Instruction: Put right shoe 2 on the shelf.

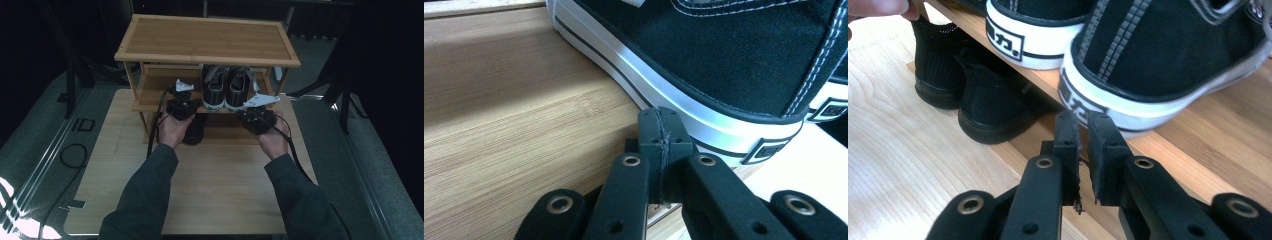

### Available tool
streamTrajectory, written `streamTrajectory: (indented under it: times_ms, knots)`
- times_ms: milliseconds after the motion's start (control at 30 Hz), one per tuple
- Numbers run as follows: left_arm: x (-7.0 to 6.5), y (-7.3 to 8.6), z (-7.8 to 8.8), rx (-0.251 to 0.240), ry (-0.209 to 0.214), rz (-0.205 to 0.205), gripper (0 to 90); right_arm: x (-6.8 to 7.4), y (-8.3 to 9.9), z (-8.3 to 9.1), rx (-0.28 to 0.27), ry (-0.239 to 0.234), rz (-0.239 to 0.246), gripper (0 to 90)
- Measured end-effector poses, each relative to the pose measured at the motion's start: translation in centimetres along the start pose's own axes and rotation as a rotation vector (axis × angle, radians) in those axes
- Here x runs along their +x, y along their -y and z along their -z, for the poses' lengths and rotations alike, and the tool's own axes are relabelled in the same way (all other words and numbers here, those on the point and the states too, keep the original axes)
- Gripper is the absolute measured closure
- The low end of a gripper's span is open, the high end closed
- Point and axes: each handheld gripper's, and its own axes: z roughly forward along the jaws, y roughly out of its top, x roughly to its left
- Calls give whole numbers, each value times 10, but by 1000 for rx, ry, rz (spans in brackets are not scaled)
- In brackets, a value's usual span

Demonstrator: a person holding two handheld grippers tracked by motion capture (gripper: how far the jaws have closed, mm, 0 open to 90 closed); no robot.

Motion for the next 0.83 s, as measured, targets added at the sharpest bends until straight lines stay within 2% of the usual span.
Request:
streamTrajectory:
  times_ms: [167, 433, 833]
  knots:
    - [-1, 0, 0, -2, -8, -1, 891, -7, 3, 8, -13, 4, -11, 815]
    - [-5, -1, 1, 8, -57, -11, 863, -20, 14, 18, 2, 18, -24, 773]
    - [-4, -2, 2, 14, -60, -10, 851, -26, 26, 18, 23, 28, -35, 739]
